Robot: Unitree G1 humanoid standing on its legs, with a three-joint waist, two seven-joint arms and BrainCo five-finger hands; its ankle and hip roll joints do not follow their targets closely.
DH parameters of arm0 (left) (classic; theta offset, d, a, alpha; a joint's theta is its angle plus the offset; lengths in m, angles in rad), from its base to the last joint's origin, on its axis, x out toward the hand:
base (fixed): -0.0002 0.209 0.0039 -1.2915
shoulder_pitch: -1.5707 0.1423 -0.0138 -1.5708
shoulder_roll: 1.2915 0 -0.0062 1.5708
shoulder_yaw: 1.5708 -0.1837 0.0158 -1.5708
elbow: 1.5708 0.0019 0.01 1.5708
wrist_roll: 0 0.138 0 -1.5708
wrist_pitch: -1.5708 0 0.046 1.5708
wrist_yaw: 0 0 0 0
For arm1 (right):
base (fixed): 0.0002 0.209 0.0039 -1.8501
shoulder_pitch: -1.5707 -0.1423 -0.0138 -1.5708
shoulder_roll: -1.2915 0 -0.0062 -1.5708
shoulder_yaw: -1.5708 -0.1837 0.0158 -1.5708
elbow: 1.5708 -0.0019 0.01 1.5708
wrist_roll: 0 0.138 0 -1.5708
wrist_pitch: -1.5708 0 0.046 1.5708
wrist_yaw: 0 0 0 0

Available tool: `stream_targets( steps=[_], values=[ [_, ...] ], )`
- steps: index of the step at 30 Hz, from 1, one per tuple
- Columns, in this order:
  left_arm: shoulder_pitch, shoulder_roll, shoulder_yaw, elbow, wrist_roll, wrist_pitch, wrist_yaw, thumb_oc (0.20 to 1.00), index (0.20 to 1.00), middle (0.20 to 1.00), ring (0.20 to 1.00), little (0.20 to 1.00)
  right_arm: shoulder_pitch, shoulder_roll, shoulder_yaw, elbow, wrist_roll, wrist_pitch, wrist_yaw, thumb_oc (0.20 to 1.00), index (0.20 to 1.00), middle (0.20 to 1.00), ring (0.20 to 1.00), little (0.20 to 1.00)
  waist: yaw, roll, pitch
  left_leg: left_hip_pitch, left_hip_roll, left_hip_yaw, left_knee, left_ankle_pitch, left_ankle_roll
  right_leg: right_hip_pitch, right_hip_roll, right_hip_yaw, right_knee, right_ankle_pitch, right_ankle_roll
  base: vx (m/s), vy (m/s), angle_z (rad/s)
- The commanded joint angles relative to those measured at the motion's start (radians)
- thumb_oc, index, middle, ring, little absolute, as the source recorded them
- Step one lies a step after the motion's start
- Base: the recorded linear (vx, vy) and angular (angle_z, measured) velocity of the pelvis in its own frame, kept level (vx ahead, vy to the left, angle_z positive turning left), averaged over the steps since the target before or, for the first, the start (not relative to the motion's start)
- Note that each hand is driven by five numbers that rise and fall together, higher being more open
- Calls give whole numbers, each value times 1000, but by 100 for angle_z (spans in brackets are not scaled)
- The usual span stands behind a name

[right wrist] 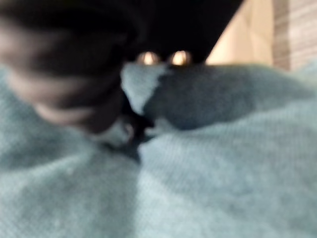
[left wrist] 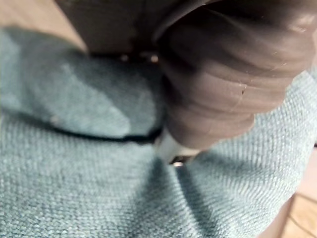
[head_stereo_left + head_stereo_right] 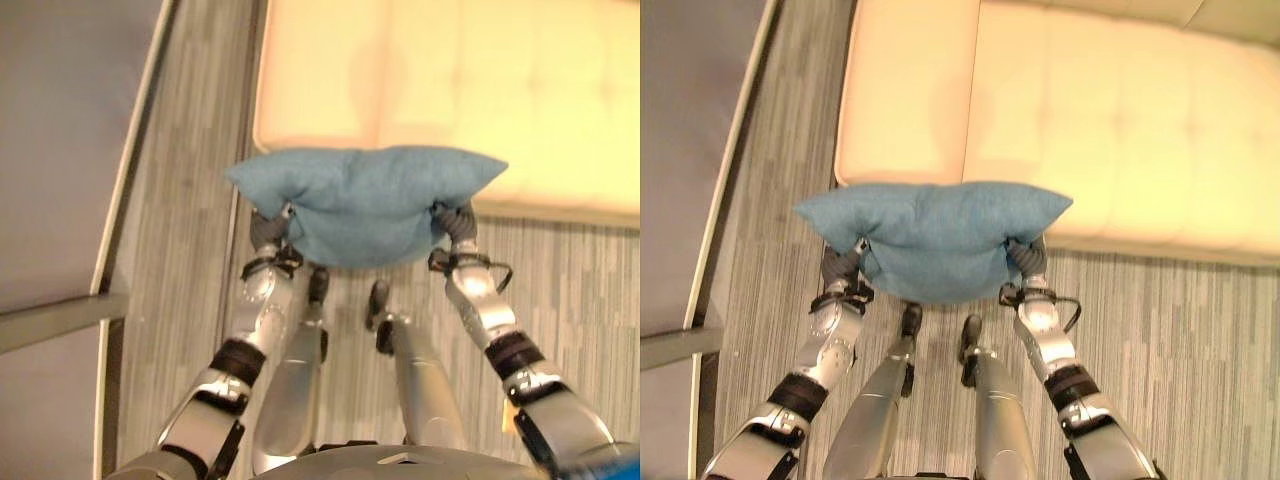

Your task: Pick up all the scattered cushions and arrange them neatly on the sofa.

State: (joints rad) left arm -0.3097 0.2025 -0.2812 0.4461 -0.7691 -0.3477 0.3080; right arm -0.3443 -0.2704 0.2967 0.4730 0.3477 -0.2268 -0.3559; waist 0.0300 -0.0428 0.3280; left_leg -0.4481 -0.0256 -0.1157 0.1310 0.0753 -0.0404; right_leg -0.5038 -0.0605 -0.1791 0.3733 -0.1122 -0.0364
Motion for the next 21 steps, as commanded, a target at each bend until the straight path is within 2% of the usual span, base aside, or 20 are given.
stream_targets(
  steps=[1, 3, 6, 9, 10, 13, 16, 19, 20, 21],
  values=[
    [-79, -54, -78, -58, 71, -21, -101, 200, 200, 200, 200, 200, -22, 4, 8, -113, -70, -86, 64, 200, 200, 200, 200, 200, -18, 15, -88, 71, 23, -61, 33, -79, -64, 132, -21, -27, -122, 0, 73, 121, -123, 18],
    [-35, -38, -79, -69, 101, -11, -109, 200, 200, 200, 200, 200, 40, -14, -21, -127, -75, -85, 69, 200, 200, 200, 200, 200, -31, 9, -119, 144, 43, -49, 33, -92, -68, 226, 1, -23, -169, -4, 60, 168, -100, 17],
    [-6, -32, -69, -93, 110, -7, -111, 200, 200, 200, 200, 200, 76, -20, -37, -142, -80, -81, 74, 200, 200, 200, 200, 200, -27, -3, -126, 151, 16, -68, 80, -87, -64, 279, 9, -5, -205, 11, 60, 84, -17, -3],
    [35, -14, -57, -100, 152, 15, -133, 200, 200, 200, 200, 200, 107, -28, -58, -138, -107, -69, 86, 200, 200, 200, 200, 200, -10, -11, -173, 166, -109, -151, 85, -143, -19, 355, 32, 76, -279, 56, 85, 198, 96, -32],
    [75, -12, -45, -117, 153, 19, -151, 200, 200, 200, 200, 200, 114, -28, -58, -153, -122, -60, 106, 200, 200, 200, 200, 200, -4, -6, -197, 209, -123, -192, 60, -158, 2, 382, 42, 112, -300, 65, 94, 250, 221, -79],
    [133, -3, -23, -131, 162, 27, -164, 200, 200, 200, 200, 200, 141, -26, -64, -159, -140, -52, 123, 200, 200, 200, 200, 200, 14, -3, -215, 266, -121, -181, 39, -169, 23, 411, 44, 160, -302, 73, 104, 150, 182, -104],
    [191, 11, 4, -146, 151, 37, -181, 200, 200, 200, 200, 200, 146, -20, -50, -171, -177, -47, 139, 200, 200, 200, 200, 200, 52, 5, -205, 306, -94, -115, 17, -178, 43, 379, 48, 179, -234, 81, 142, 7, 150, -102],
    [232, 30, 17, -152, 150, 46, -188, 200, 200, 200, 200, 200, 150, -21, -38, -189, -210, -39, 152, 200, 200, 200, 200, 200, 67, 17, -190, 332, -64, -60, 5, -182, 63, 326, 39, 142, -127, 95, 183, -12, 78, -131],
    [233, 30, 17, -152, 150, 46, -188, 200, 200, 200, 200, 200, 151, -21, -38, -190, -210, -38, 152, 200, 200, 200, 200, 200, 69, 17, -190, 333, -63, -58, 5, -182, 64, 326, 39, 144, -125, 93, 184, 10, 25, -118],
    [245, 35, 29, -156, 148, 48, -187, 200, 200, 200, 200, 200, 152, -17, -37, -196, -217, -37, 152, 200, 200, 200, 200, 200, 74, 26, -188, 354, -46, -27, -14, -190, 67, 315, -4, 61, -135, 94, 183, 21, -19, -99]
  ],
)
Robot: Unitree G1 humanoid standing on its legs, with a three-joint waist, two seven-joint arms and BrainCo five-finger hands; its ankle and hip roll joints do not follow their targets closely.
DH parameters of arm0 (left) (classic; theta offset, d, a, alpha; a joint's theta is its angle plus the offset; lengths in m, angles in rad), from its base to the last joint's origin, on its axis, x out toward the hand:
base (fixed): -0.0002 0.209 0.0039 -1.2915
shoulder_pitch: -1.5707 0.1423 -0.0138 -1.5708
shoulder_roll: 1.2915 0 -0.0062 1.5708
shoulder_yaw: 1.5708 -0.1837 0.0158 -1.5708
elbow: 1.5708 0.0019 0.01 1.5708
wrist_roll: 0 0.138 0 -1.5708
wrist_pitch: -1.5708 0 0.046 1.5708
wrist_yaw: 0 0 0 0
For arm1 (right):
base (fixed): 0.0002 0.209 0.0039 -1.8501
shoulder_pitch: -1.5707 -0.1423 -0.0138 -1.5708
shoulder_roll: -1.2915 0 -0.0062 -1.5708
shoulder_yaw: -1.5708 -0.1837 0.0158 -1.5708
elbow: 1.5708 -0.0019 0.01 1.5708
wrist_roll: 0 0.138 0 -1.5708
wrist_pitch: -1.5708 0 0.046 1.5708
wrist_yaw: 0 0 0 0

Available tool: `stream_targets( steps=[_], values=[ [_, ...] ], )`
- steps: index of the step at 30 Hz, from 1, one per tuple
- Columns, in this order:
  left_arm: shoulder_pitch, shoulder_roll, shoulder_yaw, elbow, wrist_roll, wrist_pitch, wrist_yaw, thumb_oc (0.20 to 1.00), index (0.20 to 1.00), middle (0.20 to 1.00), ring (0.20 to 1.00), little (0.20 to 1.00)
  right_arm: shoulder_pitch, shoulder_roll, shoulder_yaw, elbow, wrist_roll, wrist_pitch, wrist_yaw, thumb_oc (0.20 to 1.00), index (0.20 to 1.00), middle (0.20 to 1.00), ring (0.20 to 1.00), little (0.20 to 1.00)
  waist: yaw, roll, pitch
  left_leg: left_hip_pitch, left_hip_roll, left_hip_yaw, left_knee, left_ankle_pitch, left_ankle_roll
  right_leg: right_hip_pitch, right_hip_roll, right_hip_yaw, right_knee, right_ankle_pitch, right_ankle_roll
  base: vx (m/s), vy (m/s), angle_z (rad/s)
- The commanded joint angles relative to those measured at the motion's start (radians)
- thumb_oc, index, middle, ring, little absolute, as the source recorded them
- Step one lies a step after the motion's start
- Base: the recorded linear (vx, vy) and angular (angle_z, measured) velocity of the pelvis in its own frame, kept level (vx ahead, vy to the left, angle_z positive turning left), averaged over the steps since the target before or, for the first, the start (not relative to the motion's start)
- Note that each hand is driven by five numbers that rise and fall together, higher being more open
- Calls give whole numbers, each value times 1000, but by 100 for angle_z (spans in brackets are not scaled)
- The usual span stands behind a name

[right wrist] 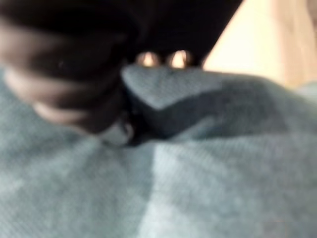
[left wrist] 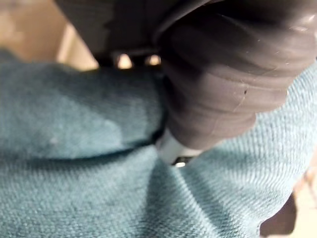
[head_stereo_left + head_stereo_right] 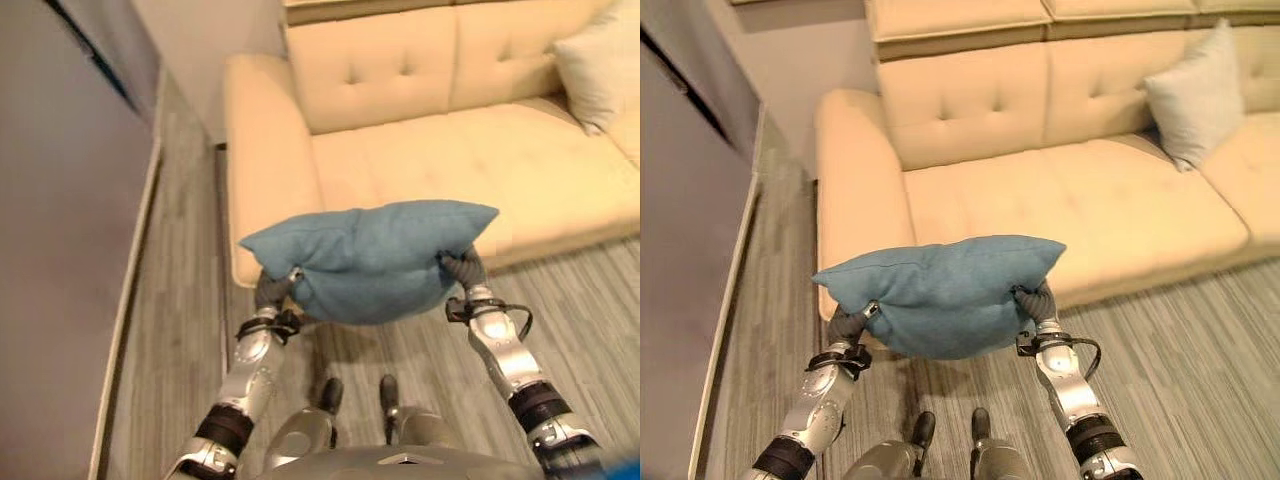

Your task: Pick up all the scattered cushions and arrange them neatly on the sofa.

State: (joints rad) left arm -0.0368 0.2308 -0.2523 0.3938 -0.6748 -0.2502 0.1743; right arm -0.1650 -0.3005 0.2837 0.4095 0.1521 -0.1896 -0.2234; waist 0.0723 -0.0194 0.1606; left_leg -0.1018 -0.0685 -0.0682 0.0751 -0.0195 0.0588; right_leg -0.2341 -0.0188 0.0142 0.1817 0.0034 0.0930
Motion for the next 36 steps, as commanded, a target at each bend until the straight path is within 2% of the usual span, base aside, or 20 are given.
stream_targets(
  steps=[1, 3, 4, 9, 10, 12, 14, 15, 18, 20, 23, 27, 28, 29, 31, 33, 34, 36],
  values=[
    [-21, 9, 5, -108, 50, -48, -55, 200, 200, 200, 200, 200, -29, 14, -21, -135, -21, -74, 20, 200, 200, 200, 200, 200, 37, 4, -25, 11, 6, -61, 37, -96, -32, 51, -67, -169, 36, -22, 47, 45, -47, -103],
    [-7, 18, 21, -120, 45, -45, -50, 200, 200, 200, 200, 200, -33, 14, -9, -141, -33, -66, 18, 200, 200, 200, 200, 200, 53, 5, -29, 30, 34, -17, 26, -110, -34, 60, -116, -266, -4, -9, 34, 90, -92, -104],
    [-4, 22, 22, -118, 43, -43, -58, 200, 200, 200, 200, 200, -32, 10, -7, -145, -30, -67, 23, 200, 200, 200, 200, 200, 54, -1, -36, 38, 37, -8, 22, -115, -36, 79, -121, -284, -44, -11, 35, 156, -121, -119],
    [-14, 13, 3, -118, 39, -39, -53, 200, 200, 200, 200, 200, -12, -6, -14, -170, -18, -63, 20, 200, 200, 200, 200, 200, 36, -18, -53, 62, 62, -11, 30, -129, -73, 124, -95, -303, -101, -27, 5, 183, -179, -6],
    [-19, 8, -4, -116, 32, -38, -53, 200, 200, 200, 200, 200, -2, -11, -21, -176, -13, -63, 18, 200, 200, 200, 200, 200, 29, -20, -52, 55, 71, -21, 61, -125, -87, 135, -83, -301, -103, -39, -7, 173, -242, 46],
    [-41, -2, -22, -113, 24, -39, -49, 200, 200, 200, 200, 200, -1, -22, -34, -182, -3, -69, 1, 200, 200, 200, 200, 200, 21, -24, -28, -31, 80, -19, 204, -84, -117, 148, -77, -313, -111, -48, -26, 61, -236, 42],
    [-54, -11, -32, -110, 10, -39, -52, 200, 200, 200, 200, 200, -4, -35, -38, -183, 6, -70, -9, 200, 200, 200, 200, 200, 27, -27, -10, -98, 90, -28, 331, -60, -123, 170, -60, -315, -125, -63, -52, 57, -217, 51],
    [-58, -12, -35, -110, 11, -39, -50, 200, 200, 200, 200, 200, -6, -38, -39, -180, 6, -70, -13, 200, 200, 200, 200, 200, 29, -32, -4, -126, 79, -36, 371, -62, -117, 177, -56, -310, -132, -66, -55, 104, -174, 51],
    [-53, -13, -35, -115, 18, -29, -53, 200, 200, 200, 200, 200, -12, -33, -40, -172, 13, -70, -13, 200, 200, 200, 200, 200, 52, -48, -2, -195, -26, -62, 348, -129, -86, 203, -45, -281, -149, -75, -49, 178, -101, 3],
    [-45, -7, -37, -115, 27, -22, -66, 200, 200, 200, 200, 200, -10, -32, -43, -168, 14, -72, -10, 200, 200, 200, 200, 200, 57, -51, -16, -229, -55, -33, 276, -97, -80, 222, -32, -287, -164, -82, -45, 200, -29, -5],
    [-34, -1, -28, -117, 21, -22, -65, 200, 200, 200, 200, 200, -12, -24, -44, -163, 16, -70, -19, 200, 200, 200, 200, 200, 85, -53, -27, -276, -48, 40, 238, -47, -84, 260, 0, -265, -175, -102, -48, 178, 22, -5],
    [2, 17, -3, -134, 26, -13, -70, 200, 200, 200, 200, 200, -2, 8, -43, -172, 8, -70, -1, 200, 200, 200, 200, 200, 106, -68, -52, -164, -60, 9, 150, -64, -44, 279, 4, -249, -118, -117, -23, 282, 94, -43],
    [12, 32, 5, -146, 28, -12, -70, 200, 200, 200, 200, 200, -9, 21, -45, -171, 2, -69, 9, 200, 200, 200, 200, 200, 108, -68, -52, -106, -53, 7, 118, -78, -23, 256, -12, -245, -10, -100, 11, 218, 121, -41],
    [11, 32, 5, -146, 28, -12, -70, 200, 200, 200, 200, 200, -9, 21, -45, -171, 2, -69, 9, 200, 200, 200, 200, 200, 107, -68, -54, -108, -53, 6, 116, -75, -23, 253, -12, -245, -11, -98, 11, 180, 134, -20],
    [19, 47, 6, -156, 31, -11, -71, 200, 200, 200, 200, 200, -21, 30, -40, -177, -4, -68, 19, 200, 200, 200, 200, 200, 96, -56, -44, -83, -51, -5, 109, -83, 3, 194, -32, -230, 127, -27, 60, 97, 107, 3],
    [22, 55, 8, -159, 40, -13, -69, 200, 200, 200, 200, 200, -27, 39, -33, -176, -7, -69, 30, 200, 200, 200, 200, 200, 83, -35, -37, -61, -43, -18, 97, -88, 21, 128, -37, -210, 236, 8, 84, 107, 108, -2],
    [25, 54, 10, -165, 38, -14, -69, 200, 200, 200, 200, 200, -28, 40, -34, -177, -7, -69, 34, 200, 200, 200, 200, 200, 80, -25, -37, -48, -40, -26, 87, -89, 26, 105, -39, -204, 256, 9, 81, 167, 88, 20],
    [26, 44, 10, -165, 29, -20, -69, 200, 200, 200, 200, 200, -27, 40, -31, -178, -7, -65, 41, 200, 200, 200, 200, 200, 61, -8, -37, -5, -41, -62, 52, -89, 26, 57, -25, -168, 218, -27, 49, 168, 54, 31]
  ],
)
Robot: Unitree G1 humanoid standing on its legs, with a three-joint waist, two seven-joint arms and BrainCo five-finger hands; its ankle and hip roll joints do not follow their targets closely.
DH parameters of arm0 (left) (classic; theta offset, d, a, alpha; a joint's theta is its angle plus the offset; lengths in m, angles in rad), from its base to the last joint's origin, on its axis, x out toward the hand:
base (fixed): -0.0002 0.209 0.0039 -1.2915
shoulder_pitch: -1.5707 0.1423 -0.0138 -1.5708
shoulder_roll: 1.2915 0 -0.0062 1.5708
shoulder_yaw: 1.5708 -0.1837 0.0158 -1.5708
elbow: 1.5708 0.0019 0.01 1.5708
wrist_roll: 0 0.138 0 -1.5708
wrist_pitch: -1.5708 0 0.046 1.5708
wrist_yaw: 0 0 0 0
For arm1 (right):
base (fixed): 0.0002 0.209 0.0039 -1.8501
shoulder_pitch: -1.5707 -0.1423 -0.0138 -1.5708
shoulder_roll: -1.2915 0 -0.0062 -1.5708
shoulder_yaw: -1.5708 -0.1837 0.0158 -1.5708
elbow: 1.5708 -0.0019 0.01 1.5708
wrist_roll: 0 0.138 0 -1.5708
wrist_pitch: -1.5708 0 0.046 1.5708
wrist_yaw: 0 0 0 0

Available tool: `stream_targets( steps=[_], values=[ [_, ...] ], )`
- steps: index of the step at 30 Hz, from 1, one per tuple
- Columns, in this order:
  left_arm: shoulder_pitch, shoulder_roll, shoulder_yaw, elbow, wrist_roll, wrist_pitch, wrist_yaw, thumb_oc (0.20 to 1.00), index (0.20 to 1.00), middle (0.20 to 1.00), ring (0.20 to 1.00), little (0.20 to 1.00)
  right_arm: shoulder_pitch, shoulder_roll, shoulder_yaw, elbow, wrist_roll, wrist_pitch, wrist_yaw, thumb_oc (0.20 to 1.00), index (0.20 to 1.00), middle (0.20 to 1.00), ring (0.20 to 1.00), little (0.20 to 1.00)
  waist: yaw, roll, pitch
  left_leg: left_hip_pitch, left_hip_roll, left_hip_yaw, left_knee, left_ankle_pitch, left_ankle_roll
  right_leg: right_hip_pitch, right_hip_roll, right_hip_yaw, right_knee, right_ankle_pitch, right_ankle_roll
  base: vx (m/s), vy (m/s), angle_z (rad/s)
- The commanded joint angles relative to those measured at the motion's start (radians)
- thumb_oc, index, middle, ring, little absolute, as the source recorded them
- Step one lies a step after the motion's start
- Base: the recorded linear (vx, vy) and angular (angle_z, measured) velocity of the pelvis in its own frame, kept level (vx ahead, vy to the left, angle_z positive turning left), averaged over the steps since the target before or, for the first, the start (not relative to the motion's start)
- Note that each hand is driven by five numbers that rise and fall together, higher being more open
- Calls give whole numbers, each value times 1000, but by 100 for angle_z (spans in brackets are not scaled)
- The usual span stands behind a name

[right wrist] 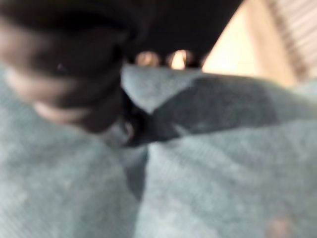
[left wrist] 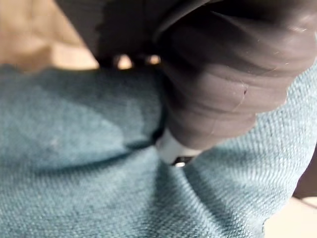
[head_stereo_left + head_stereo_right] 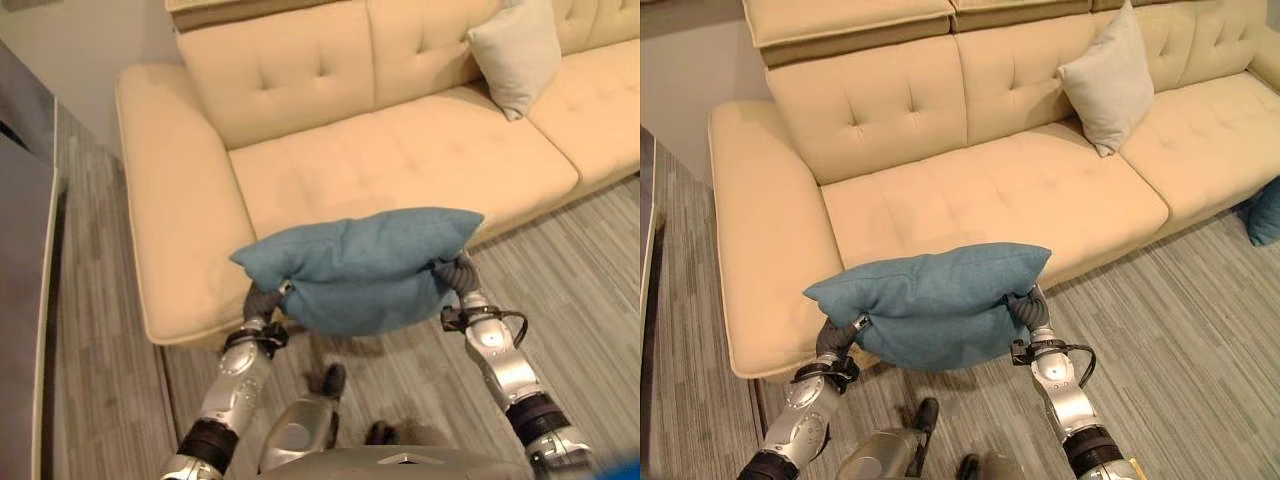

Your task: Pick up all the scattered cushions and arrange them neatly on the sofa.

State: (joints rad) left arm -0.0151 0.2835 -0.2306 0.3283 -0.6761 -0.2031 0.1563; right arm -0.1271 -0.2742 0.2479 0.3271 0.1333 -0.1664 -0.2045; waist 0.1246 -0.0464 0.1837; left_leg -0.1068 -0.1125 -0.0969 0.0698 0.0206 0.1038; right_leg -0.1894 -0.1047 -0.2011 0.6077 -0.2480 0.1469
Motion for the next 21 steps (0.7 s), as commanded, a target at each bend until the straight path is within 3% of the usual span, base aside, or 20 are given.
stream_targets(
  steps=[1, 3, 6, 11, 14, 16, 19, 20, 21],
  values=[
    [4, -8, -12, -100, 30, -67, -51, 200, 200, 200, 200, 200, -65, 13, 5, -96, 12, -88, 22, 200, 200, 200, 200, 200, 8, 19, -59, 0, 3, -33, 57, -129, -19, 13, 61, 47, -208, 225, -5, 146, 17, 23],
    [-8, -23, -26, -91, 27, -71, -57, 200, 200, 200, 200, 200, -65, 6, 11, -104, 15, -90, 20, 200, 200, 200, 200, 200, -19, 22, -53, 29, -6, -75, 42, -135, -32, -29, 60, 113, -369, 215, -29, 250, -64, 35],
    [-19, -37, -31, -87, 24, -84, -55, 200, 200, 200, 200, 200, -66, -6, 10, -110, 4, -87, 10, 200, 200, 200, 200, 200, -49, 27, -44, 77, -6, -142, 22, -153, -49, -84, 64, 190, -468, 266, -19, 247, -107, 60],
    [-20, -55, -38, -70, 14, -87, -60, 200, 200, 200, 200, 200, -57, -8, 4, -108, 11, -90, 9, 200, 200, 200, 200, 200, -57, 8, -72, 108, 18, -189, 43, -187, -96, -11, 57, 143, -543, 285, -37, 265, -208, 91],
    [-44, -62, -49, -69, 17, -89, -54, 200, 200, 200, 200, 200, -56, -24, -9, -110, 29, -98, -9, 200, 200, 200, 200, 200, -68, 1, -52, 3, 40, -134, 239, -157, -143, 44, 53, 109, -571, 274, -59, 111, -192, 60],
    [-64, -70, -50, -63, 10, -91, -55, 200, 200, 200, 200, 200, -66, -31, -12, -101, 40, -100, -24, 200, 200, 200, 200, 200, -70, 0, -39, -67, 71, -63, 355, -155, -151, 80, 56, 78, -592, 260, -79, 67, -136, 60],
    [-82, -73, -59, -54, 14, -90, -56, 200, 200, 200, 200, 200, -70, -32, -19, -85, 49, -99, -30, 200, 200, 200, 200, 200, -65, -9, -42, -101, 76, 1, 325, -185, -132, 129, 57, 49, -625, 243, -84, 152, -87, 13],
    [-93, -74, -65, -49, 29, -85, -54, 200, 200, 200, 200, 200, -64, -32, -30, -82, 55, -99, -33, 200, 200, 200, 200, 200, -66, -16, -50, -134, 68, 56, 264, -182, -121, 150, 54, 25, -641, 233, -81, 157, -29, 20],
    [-93, -74, -65, -49, 29, -85, -54, 200, 200, 200, 200, 200, -63, -32, -30, -82, 55, -99, -33, 200, 200, 200, 200, 200, -66, -16, -50, -134, 67, 55, 262, -181, -120, 150, 53, 24, -641, 233, -80, 126, -8, 32]
  ],
)
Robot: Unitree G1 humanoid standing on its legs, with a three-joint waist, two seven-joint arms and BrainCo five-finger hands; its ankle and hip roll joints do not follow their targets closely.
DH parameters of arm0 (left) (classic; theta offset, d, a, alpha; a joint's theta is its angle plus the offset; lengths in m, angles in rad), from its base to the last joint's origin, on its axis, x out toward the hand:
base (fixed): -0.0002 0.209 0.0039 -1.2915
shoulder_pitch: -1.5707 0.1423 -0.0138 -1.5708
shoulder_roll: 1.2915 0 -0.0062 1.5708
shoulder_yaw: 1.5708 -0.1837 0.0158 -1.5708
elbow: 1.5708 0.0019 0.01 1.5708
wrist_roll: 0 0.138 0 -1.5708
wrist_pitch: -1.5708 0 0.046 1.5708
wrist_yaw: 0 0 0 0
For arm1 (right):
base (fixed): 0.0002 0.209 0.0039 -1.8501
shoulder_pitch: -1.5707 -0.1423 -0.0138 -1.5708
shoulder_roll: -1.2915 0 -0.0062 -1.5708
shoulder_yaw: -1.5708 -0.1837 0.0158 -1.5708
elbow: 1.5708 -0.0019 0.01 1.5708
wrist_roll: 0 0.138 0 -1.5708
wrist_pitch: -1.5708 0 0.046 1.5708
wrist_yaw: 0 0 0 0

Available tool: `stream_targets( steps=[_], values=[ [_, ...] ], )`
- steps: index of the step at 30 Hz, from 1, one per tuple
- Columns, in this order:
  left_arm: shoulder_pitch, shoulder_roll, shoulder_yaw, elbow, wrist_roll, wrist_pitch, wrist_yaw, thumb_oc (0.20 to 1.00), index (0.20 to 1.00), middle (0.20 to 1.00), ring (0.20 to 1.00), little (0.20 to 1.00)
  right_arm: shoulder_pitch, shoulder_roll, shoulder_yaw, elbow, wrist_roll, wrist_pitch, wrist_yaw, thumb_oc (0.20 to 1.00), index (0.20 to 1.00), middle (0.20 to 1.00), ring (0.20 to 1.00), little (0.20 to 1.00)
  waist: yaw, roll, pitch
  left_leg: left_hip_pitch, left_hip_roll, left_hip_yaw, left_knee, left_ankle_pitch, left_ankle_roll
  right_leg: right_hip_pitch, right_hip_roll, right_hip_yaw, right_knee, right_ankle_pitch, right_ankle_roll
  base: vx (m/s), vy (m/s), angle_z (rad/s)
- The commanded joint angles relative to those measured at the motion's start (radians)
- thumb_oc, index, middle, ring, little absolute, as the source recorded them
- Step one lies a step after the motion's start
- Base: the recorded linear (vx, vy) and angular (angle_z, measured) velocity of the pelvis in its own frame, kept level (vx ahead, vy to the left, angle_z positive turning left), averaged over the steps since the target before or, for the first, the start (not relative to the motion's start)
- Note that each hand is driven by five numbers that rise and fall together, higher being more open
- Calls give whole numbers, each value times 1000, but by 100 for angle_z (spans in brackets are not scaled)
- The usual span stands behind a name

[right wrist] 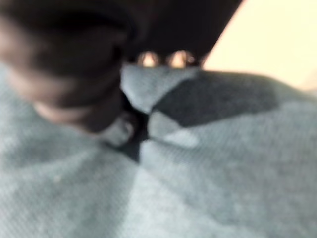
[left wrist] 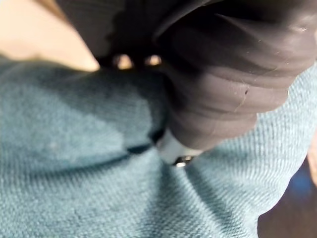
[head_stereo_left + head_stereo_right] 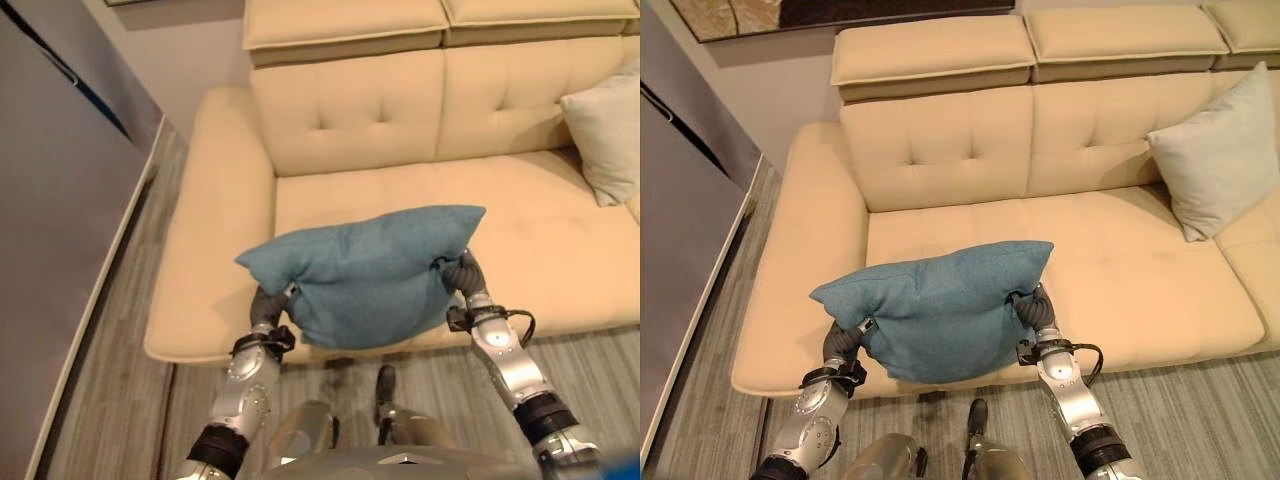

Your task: Pick up all the scattered cushions and arrange them neatly on the sofa.

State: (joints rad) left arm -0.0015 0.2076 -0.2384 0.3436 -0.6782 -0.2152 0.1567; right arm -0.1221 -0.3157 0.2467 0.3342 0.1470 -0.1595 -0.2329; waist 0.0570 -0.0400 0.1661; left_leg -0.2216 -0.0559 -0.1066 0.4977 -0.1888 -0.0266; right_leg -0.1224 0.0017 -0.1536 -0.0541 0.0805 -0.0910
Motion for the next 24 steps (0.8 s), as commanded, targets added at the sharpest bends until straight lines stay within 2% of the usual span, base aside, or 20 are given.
stream_targets(
  steps=[1, 4, 7, 11, 13, 14, 15, 16, 18, 19, 20, 21, 22, 24],
  values=[
    [-112, 4, -59, -65, 35, -73, -53, 200, 200, 200, 200, 200, -68, 10, -35, -87, 42, -102, -8, 200, 200, 200, 200, 200, 5, -22, -32, -41, 12, 94, -188, 48, 8, 91, -50, -33, 16, -99, 157, 59, -2, 34],
    [-116, 10, -57, -71, 40, -72, -47, 200, 200, 200, 200, 200, -69, 14, -49, -85, 46, -97, -28, 200, 200, 200, 200, 200, 18, -20, -29, -100, 35, 176, -229, 118, -2, 125, -39, -62, -2, -117, 159, 118, 5, 27],
    [-92, 19, -44, -84, 44, -62, -43, 200, 200, 200, 200, 200, -64, 29, -45, -87, 37, -95, -22, 200, 200, 200, 200, 200, 36, -16, -45, -31, 21, 146, -329, 128, 10, 146, -27, -59, 12, -132, 164, 212, 86, 6],
    [-67, 41, -35, -105, 50, -57, -47, 200, 200, 200, 200, 200, -59, 40, -43, -88, 29, -91, -11, 200, 200, 200, 200, 200, 45, -26, -67, 14, 9, 138, -365, 124, 23, 155, -35, -56, 36, -152, 170, 164, 115, -13],
    [-53, 59, -21, -137, 52, -54, -45, 200, 200, 200, 200, 200, -56, 58, -42, -86, 20, -89, -6, 200, 200, 200, 200, 200, 59, -30, -75, 57, 9, 137, -396, 117, 47, 127, -43, -45, 141, -161, 189, 120, 146, -26],
    [-53, 60, -21, -138, 52, -53, -45, 200, 200, 200, 200, 200, -56, 58, -42, -86, 20, -89, -6, 200, 200, 200, 200, 200, 61, -31, -74, 58, 9, 138, -397, 117, 47, 125, -43, -44, 143, -163, 189, 64, 167, -34],
    [-69, 83, -18, -169, 52, -59, -36, 200, 200, 200, 200, 200, -67, 67, -36, -92, 6, -87, -1, 200, 200, 200, 200, 200, 48, -20, -52, 66, 19, 126, -399, 116, 68, 10, -49, -14, 341, -123, 242, 38, 152, -23],
    [-81, 84, -19, -168, 56, -62, -33, 200, 200, 200, 200, 200, -70, 71, -38, -96, 5, -88, -1, 200, 200, 200, 200, 200, 42, -13, -48, 69, 19, 115, -403, 115, 73, -11, -42, 5, 365, -123, 249, 38, 151, -3],
    [-98, 85, -24, -165, 66, -68, -27, 200, 200, 200, 200, 200, -71, 72, -40, -100, 3, -90, -1, 200, 200, 200, 200, 200, 33, -8, -46, 74, 14, 102, -409, 115, 75, -24, -35, 31, 364, -130, 242, 77, 43, 12],
    [-132, 76, -31, -160, 72, -79, -22, 200, 200, 200, 200, 200, -73, 65, -47, -103, 1, -91, -8, 200, 200, 200, 200, 200, 12, 3, -44, 84, 7, 76, -419, 115, 73, -34, -31, 87, 304, -146, 218, 156, 24, 25],
    [-147, 70, -39, -156, 76, -86, -20, 200, 200, 200, 200, 200, -75, 61, -49, -106, 1, -94, -12, 200, 200, 200, 200, 200, 1, 9, -43, 91, 7, 64, -426, 113, 72, -48, -32, 118, 270, -142, 210, 238, -17, 32],
    [-170, 57, -47, -154, 73, -96, -12, 200, 200, 200, 200, 200, -78, 50, -55, -115, -8, -93, -21, 200, 200, 200, 200, 200, -21, 13, -39, 106, -2, 35, -428, 103, 65, -87, -38, 179, 209, -115, 208, 217, -48, 43],
    [-188, 54, -62, -152, 70, -97, -24, 200, 200, 200, 200, 200, -75, 47, -60, -115, -6, -93, -19, 200, 200, 200, 200, 200, -28, 2, -36, 110, -20, 17, -419, 94, 62, -61, -47, 196, 161, -102, 209, 204, -62, 57],
    [-201, 49, -61, -152, 77, -103, -12, 200, 200, 200, 200, 200, -90, 49, -58, -107, -8, -94, -24, 200, 200, 200, 200, 200, -27, -6, -36, 114, -23, 18, -417, 86, 53, -61, -59, 163, 145, -72, 216, 89, -98, 67]
  ],
)
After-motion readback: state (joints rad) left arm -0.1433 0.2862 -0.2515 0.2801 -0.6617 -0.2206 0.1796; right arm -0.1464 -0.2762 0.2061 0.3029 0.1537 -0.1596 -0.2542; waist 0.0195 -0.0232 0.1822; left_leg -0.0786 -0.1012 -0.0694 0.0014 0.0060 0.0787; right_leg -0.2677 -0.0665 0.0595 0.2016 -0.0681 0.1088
